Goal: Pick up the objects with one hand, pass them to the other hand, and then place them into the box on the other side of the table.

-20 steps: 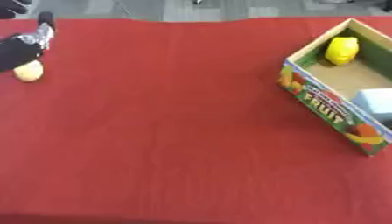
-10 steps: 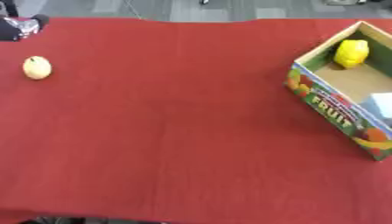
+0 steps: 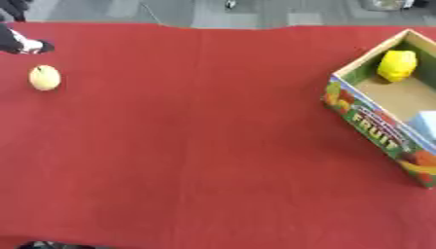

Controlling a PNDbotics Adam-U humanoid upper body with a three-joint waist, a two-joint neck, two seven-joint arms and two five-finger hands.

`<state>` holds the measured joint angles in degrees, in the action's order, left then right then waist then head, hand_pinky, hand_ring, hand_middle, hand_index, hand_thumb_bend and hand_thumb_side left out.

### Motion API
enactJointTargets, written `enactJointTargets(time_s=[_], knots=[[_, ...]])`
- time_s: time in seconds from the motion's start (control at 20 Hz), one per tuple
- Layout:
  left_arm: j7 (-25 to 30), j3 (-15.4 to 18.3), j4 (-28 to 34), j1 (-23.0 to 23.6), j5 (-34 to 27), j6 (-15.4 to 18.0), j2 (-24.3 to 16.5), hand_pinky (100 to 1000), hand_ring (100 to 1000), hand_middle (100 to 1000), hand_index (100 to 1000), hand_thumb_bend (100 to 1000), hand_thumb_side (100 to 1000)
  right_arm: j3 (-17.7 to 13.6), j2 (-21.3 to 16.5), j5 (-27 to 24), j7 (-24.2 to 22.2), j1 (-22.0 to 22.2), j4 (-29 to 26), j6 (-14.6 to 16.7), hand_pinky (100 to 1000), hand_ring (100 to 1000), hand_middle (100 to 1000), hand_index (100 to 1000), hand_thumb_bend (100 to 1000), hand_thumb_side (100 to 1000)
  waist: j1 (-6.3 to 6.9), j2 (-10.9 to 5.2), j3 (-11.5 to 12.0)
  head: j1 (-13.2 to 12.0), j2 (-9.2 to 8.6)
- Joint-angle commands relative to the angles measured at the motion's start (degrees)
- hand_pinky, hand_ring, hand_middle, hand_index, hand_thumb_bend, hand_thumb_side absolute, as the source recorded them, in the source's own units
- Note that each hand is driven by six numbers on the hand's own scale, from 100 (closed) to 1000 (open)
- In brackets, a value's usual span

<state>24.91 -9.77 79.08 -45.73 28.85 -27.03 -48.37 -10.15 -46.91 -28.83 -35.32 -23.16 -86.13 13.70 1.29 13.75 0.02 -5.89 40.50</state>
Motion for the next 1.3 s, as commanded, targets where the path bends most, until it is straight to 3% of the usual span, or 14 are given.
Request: enactJointTargets(time_s=[0.05, 0.45, 1.3], knots=[[3.19, 0.22, -4.88, -2.87, 5.29, 0.73, -1.29, 780, 781, 740, 819, 673, 135, -0.38, -1.14, 0.83, 0.13, -0.47, -1.43, 0.06, 1000, 1000, 1000, 1000, 100, 438, -0.26, -0.62, -0.09, -0.73, -1.01], [6.00, 1.65, -14.13, -6.40, 12.82, 2.60, 1.40, 779, 784, 743, 802, 697, 176, -0.23, -0.57, 1.78, -0.06, -0.44, -2.07, 0.24, 1000, 1000, 1000, 1000, 100, 436, -0.55, -0.02, -0.30, -2.46, -1.63], [5.63, 3.27, -19.96, -7.01, 14.62, 1.62, 3.01, 777, 784, 752, 832, 600, 218, -0.18, 0.29, 3.18, -0.07, -0.31, -2.29, 0.79, 1000, 1000, 1000, 1000, 100, 424, -1.30, 1.15, -0.79, -2.83, -2.68]])
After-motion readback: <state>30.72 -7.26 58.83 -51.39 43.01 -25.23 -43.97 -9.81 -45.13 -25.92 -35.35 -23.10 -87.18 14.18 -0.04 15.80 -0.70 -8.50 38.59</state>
